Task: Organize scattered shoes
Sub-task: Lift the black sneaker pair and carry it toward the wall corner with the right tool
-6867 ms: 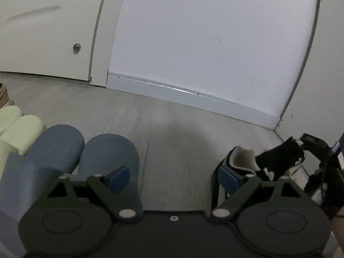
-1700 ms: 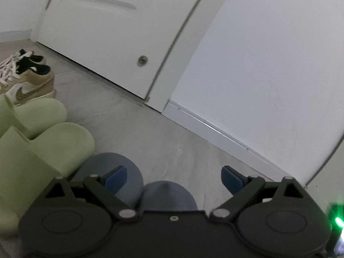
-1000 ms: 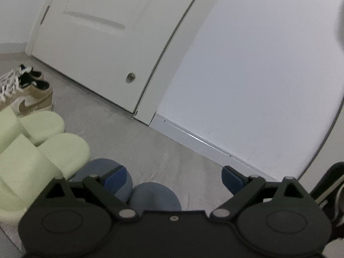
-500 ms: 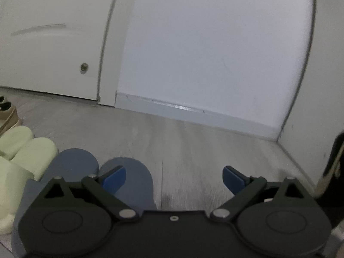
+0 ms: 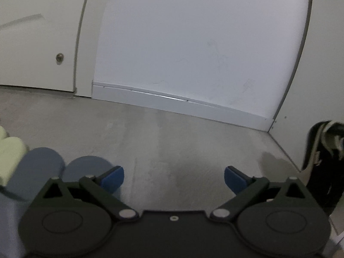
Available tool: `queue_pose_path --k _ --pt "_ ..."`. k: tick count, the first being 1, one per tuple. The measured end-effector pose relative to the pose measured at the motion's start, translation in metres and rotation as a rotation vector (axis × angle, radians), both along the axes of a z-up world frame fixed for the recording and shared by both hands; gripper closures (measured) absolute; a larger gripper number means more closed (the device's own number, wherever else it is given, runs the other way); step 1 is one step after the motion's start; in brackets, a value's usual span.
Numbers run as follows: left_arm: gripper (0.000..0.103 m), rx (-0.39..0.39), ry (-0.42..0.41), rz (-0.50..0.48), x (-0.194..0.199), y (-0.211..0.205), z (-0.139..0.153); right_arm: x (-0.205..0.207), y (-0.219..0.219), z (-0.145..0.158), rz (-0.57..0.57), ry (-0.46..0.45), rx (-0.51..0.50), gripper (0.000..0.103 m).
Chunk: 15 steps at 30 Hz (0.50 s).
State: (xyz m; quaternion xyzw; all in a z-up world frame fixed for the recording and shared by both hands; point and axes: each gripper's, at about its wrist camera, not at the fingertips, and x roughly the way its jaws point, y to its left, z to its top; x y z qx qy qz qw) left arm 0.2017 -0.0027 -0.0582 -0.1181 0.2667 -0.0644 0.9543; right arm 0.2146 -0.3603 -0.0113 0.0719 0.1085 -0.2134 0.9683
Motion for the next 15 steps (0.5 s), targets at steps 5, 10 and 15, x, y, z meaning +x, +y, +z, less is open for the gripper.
queue_pose_path --k 5,10,15 --pt "0.002 0.016 0.038 0.002 0.033 -0.012 -0.009 0.072 -0.01 -0.024 0.049 0.107 0.037 0.052" --pt "0.002 0.011 0.097 0.01 0.083 -0.034 -0.019 0.141 -0.011 -0.046 0.168 0.214 0.071 0.053" --pt "0.002 0.026 0.088 -0.029 0.124 -0.057 -0.027 0.21 -0.024 -0.068 0.251 0.332 0.112 0.054"
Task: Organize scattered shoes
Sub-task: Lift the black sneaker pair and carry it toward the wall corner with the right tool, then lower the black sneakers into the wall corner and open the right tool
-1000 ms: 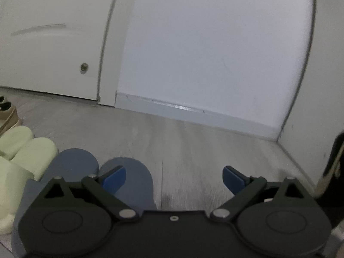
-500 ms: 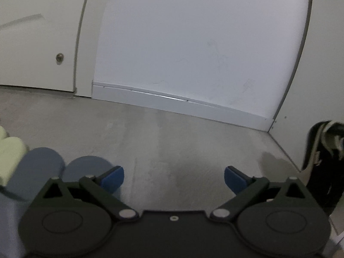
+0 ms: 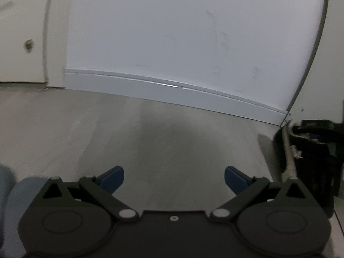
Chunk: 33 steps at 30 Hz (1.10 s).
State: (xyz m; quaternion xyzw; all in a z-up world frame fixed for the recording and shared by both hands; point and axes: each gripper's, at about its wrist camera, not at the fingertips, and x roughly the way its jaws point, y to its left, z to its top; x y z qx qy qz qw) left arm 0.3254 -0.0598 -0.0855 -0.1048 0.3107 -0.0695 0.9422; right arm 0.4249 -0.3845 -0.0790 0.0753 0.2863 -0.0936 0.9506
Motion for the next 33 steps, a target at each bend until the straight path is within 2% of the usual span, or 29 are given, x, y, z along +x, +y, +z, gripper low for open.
queue_pose_path --k 4,6,7,8,11,13,15,17,21,22,27,30,33 --pt "0.002 -0.026 -0.018 -0.008 0.008 -0.002 -0.007 0.025 -0.011 0.002 0.037 -0.003 -0.057 0.055" --pt "0.002 -0.034 -0.026 -0.027 0.007 0.0 -0.009 0.029 -0.021 0.028 0.069 -0.042 -0.091 0.058" --pt "0.002 -0.032 -0.03 -0.038 0.006 0.0 -0.009 0.034 -0.024 0.041 0.085 -0.068 -0.116 0.066" --pt "0.002 -0.028 -0.039 -0.046 0.005 -0.001 -0.008 0.049 -0.023 0.055 0.102 -0.101 -0.148 0.066" --pt "0.002 -0.011 -0.075 -0.062 -0.002 0.002 -0.001 0.078 -0.03 0.088 0.115 -0.114 -0.041 0.067" --pt "0.002 -0.007 -0.092 -0.074 -0.007 0.004 0.001 0.074 -0.028 0.095 0.1 -0.127 -0.047 0.064" --pt "0.002 -0.017 -0.095 -0.075 -0.009 0.006 0.001 0.054 -0.022 0.092 0.053 -0.134 -0.09 0.056" --pt "0.002 -0.028 -0.094 -0.073 -0.01 0.007 0.003 0.023 -0.02 0.078 0.043 -0.145 -0.061 0.046" --pt "0.002 -0.023 -0.131 -0.092 -0.018 0.006 0.013 -0.027 0.0 0.063 0.091 -0.109 -0.158 0.033" --pt "0.002 -0.021 -0.14 -0.098 -0.019 0.006 0.015 -0.042 0.006 0.062 0.106 -0.088 -0.185 0.027" --pt "0.001 -0.08 -0.162 -0.112 -0.027 0.009 0.022 -0.094 0.024 0.048 0.154 0.003 -0.246 0.026" --pt "0.001 -0.081 -0.183 -0.121 -0.031 0.01 0.026 -0.082 0.02 0.035 0.157 0.013 -0.27 0.026" --pt "0.001 -0.061 -0.199 -0.126 -0.031 0.011 0.028 -0.071 0.015 0.032 0.11 0.02 -0.214 0.027"
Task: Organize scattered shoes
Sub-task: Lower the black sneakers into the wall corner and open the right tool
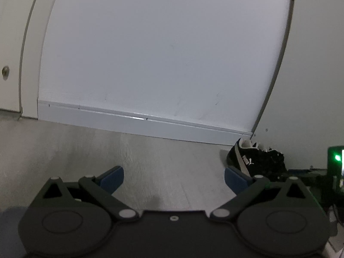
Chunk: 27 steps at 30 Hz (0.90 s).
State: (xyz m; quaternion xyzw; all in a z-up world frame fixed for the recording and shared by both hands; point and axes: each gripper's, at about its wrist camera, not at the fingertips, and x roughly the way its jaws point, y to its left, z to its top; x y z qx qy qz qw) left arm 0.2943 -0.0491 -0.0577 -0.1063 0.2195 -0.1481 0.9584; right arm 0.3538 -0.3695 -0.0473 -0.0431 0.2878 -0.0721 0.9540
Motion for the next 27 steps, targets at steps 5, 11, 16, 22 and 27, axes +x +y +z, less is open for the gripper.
queue_pose_path --k 5,11,16,22,27 --pt "0.001 0.004 0.004 0.003 0.008 0.001 -0.004 -0.011 0.006 -0.006 -0.008 0.021 0.035 0.029" --pt "0.001 0.014 0.016 0.002 0.014 -0.002 -0.006 -0.006 0.004 -0.011 0.004 0.037 0.033 0.04" --pt "0.001 0.046 0.022 0.007 0.013 -0.003 -0.009 0.016 0.001 -0.014 -0.017 0.004 0.049 0.041" --pt "0.001 0.058 0.026 0.014 0.015 0.001 -0.011 0.041 -0.007 -0.015 -0.03 -0.041 0.064 0.042" --pt "0.001 0.062 0.025 0.021 0.018 0.001 -0.012 0.044 -0.005 -0.016 -0.029 -0.053 0.038 0.04"
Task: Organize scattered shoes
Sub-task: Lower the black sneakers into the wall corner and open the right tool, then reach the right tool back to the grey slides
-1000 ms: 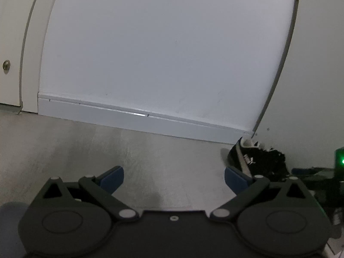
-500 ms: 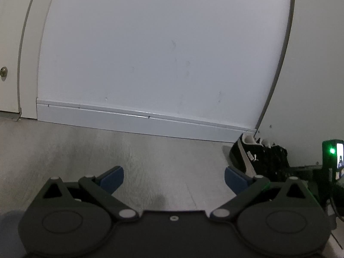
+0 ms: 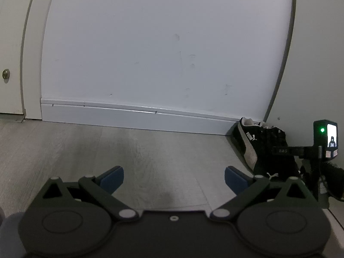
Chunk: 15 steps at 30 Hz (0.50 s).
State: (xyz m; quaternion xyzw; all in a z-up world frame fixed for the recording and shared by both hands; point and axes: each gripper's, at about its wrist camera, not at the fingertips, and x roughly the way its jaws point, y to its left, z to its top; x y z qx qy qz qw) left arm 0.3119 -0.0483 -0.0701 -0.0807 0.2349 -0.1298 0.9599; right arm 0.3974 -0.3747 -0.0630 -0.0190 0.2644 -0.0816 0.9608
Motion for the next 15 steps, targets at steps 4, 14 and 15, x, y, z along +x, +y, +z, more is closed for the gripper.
queue_pose_path --k 4,14,15 --pt "0.001 -0.027 0.012 0.023 0.001 0.002 0.002 -0.017 0.007 0.014 -0.025 -0.015 -0.003 0.025" --pt "0.001 0.021 -0.082 0.139 -0.09 0.045 0.086 -0.17 0.119 0.076 -0.009 -0.218 0.148 0.0" --pt "0.001 0.044 -0.077 0.151 -0.106 0.051 0.087 -0.188 0.135 0.081 -0.002 -0.236 0.164 0.0"
